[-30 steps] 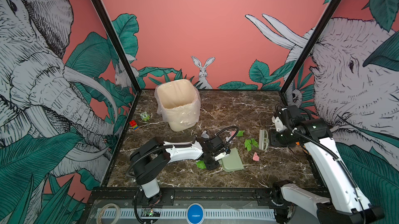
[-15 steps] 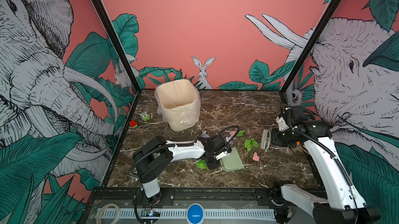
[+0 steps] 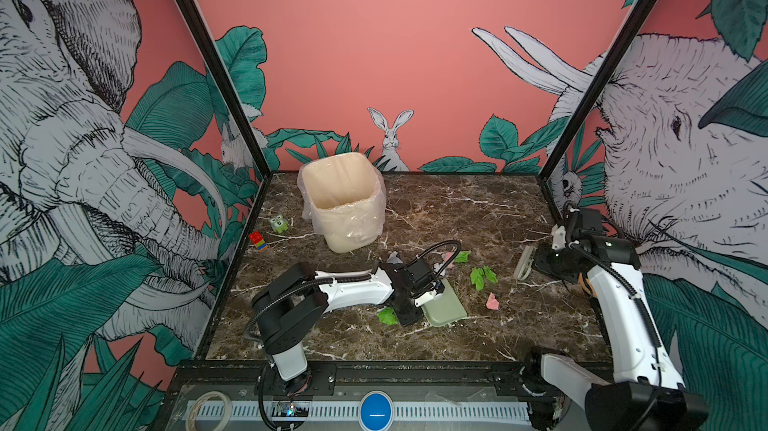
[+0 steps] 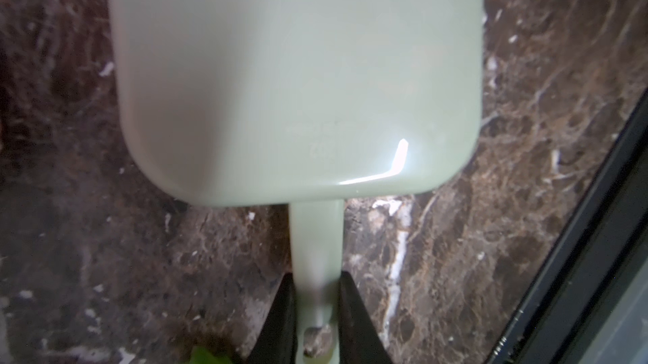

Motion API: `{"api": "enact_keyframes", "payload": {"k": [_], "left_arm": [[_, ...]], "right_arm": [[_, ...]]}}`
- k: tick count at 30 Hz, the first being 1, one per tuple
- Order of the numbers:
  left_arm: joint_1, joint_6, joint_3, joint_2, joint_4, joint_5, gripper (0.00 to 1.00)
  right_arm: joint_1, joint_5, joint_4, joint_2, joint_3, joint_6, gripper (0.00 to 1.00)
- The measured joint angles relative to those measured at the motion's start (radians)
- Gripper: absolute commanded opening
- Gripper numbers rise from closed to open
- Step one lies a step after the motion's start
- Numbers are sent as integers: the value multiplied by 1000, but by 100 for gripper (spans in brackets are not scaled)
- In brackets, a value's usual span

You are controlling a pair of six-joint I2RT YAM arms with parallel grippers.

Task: Sweep away the paper scraps from the table

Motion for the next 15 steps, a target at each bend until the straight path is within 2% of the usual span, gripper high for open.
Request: {"api": "enact_keyframes", "payload": {"k": [6,10,12,14,15], "left_arm": [[6,-40,34,-97,-14,38,10],[15,-66,37,-150,-16,66,10],[20,-72,39,-163,-18,75,10],[29,-78,48,-167,-29,85,10],[33,-79,51,-167,-31,87,10]], "right_arm": [[-157,-175,206,16,-130,67,0],[-243,-255,276,14,-229,103,1],[-272,-276,286,11,-266,117,15],[-293,-289,285,2,-296,135,35],[-300,-290,280,-3,-304,135,41]]}}
